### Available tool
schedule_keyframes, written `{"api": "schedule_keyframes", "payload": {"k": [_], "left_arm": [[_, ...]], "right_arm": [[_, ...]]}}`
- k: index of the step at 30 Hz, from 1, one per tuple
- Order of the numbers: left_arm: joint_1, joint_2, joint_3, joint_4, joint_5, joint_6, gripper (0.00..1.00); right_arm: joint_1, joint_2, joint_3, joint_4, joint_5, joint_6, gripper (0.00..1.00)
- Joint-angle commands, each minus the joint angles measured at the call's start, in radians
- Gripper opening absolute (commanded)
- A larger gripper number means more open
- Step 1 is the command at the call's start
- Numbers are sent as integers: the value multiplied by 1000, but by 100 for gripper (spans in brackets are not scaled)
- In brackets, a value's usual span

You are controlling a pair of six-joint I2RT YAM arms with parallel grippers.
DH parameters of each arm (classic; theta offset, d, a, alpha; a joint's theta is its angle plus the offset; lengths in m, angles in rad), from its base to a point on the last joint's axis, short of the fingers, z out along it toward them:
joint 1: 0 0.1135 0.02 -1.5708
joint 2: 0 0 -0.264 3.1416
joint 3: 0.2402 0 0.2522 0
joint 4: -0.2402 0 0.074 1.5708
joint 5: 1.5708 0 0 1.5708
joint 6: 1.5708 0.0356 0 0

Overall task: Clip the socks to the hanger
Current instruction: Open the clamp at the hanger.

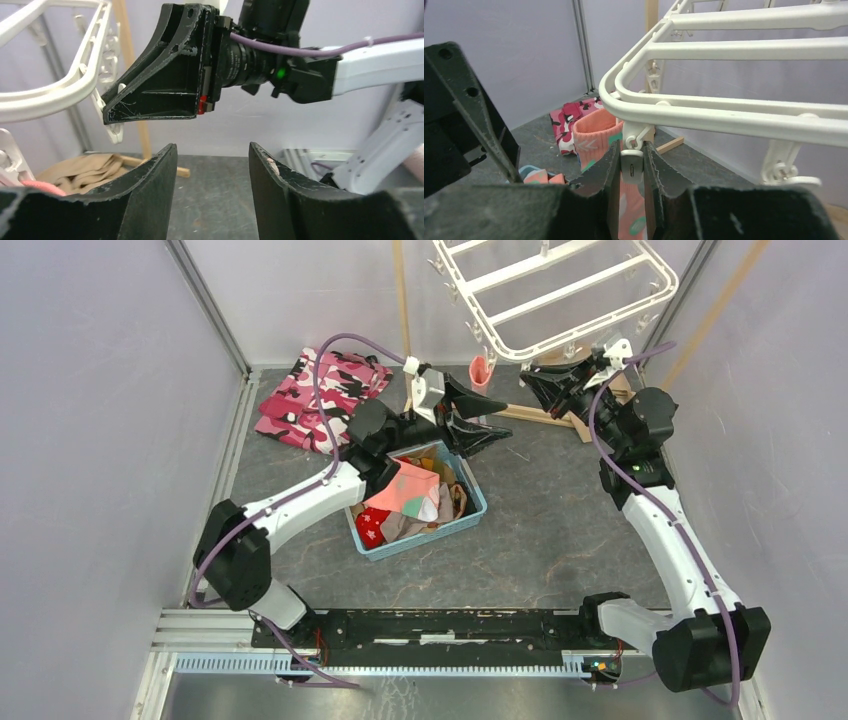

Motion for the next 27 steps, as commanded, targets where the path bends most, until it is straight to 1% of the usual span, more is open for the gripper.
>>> {"api": "schedule_keyframes", "payload": {"k": [1, 3, 6, 8, 11, 18, 23, 27], "left_arm": [[-29, -67, 33, -230, -180, 365, 61], [-28, -53, 33, -222, -216, 409, 62], [-29, -16, 44, -172, -259, 415, 61], [-28, 13, 55, -150, -310, 405, 60], [-28, 41, 69, -133, -347, 408, 56], [-28, 101, 127, -103, -385, 386, 49], [-29, 122, 152, -88, -401, 374, 46], [-32, 140, 174, -77, -401, 358, 46]], "right_arm": [[34, -17, 40, -7, 48, 90, 10], [45, -14, 44, -7, 57, 113, 10], [54, -11, 56, -22, 74, 140, 10], [58, -7, 70, -44, 89, 150, 10], [62, -6, 79, -67, 101, 156, 9], [67, 0, 82, -87, 118, 184, 8], [74, 9, 86, -102, 135, 203, 7], [79, 9, 89, -113, 156, 213, 7]]}}
